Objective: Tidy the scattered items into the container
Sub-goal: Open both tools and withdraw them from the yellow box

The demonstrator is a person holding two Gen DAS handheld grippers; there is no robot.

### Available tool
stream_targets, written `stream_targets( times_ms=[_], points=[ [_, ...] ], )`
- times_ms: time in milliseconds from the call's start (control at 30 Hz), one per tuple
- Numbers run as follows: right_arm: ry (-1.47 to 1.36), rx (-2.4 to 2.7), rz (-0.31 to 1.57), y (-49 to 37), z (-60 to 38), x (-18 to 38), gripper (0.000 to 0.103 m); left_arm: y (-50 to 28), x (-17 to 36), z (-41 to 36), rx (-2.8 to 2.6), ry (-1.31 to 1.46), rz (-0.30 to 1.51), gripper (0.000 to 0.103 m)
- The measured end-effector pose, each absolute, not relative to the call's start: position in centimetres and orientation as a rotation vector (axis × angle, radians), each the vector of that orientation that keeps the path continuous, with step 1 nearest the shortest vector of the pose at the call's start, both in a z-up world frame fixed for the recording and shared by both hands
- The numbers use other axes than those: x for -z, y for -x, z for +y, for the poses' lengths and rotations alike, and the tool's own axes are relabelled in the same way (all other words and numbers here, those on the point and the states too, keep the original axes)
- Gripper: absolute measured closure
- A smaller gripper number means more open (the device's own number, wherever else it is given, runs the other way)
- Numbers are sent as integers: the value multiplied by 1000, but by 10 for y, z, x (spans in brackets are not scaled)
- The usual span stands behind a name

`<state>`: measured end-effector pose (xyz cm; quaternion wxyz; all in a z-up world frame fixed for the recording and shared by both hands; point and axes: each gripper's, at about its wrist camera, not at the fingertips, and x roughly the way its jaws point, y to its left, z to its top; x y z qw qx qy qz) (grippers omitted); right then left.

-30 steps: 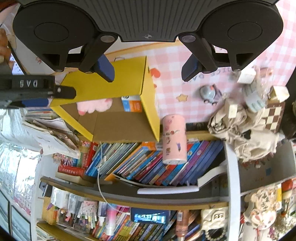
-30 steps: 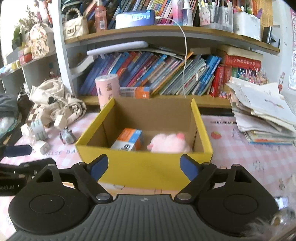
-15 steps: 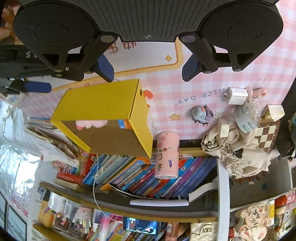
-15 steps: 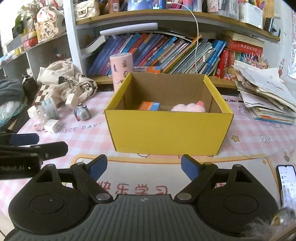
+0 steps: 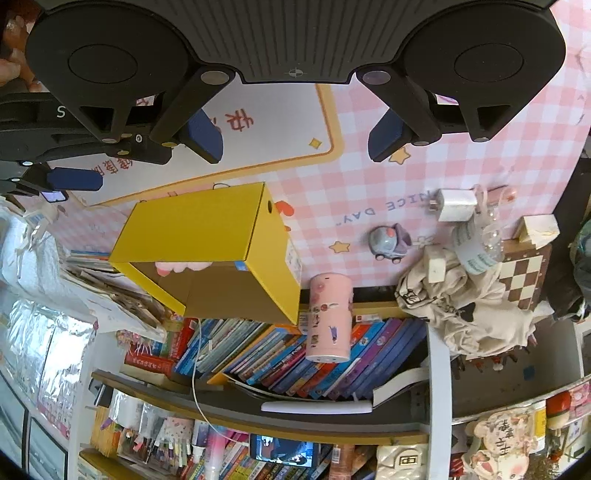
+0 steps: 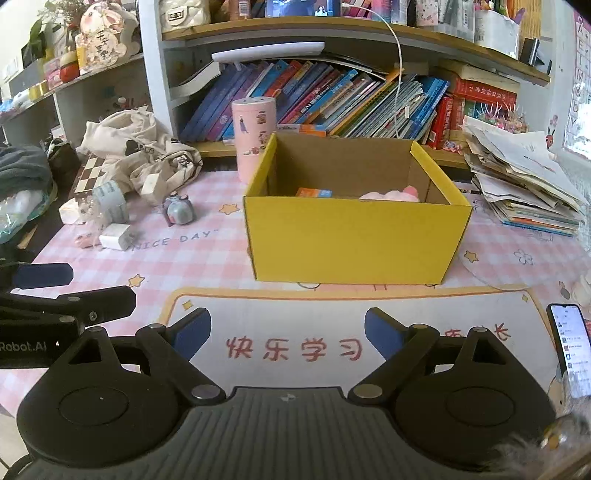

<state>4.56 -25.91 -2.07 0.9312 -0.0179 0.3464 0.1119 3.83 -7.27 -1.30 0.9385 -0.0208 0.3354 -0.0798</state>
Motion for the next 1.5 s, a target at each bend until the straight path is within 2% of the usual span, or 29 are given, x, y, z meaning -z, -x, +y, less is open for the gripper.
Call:
stream_targets(
  times_ms=[367, 1500],
  points=[
    [41, -205, 714, -28, -232, 23, 5, -20, 14, -46, 156, 34, 695, 15],
    [199, -396, 715, -11, -129, 22, 3, 21, 19, 49, -39, 184, 680, 14]
  ],
)
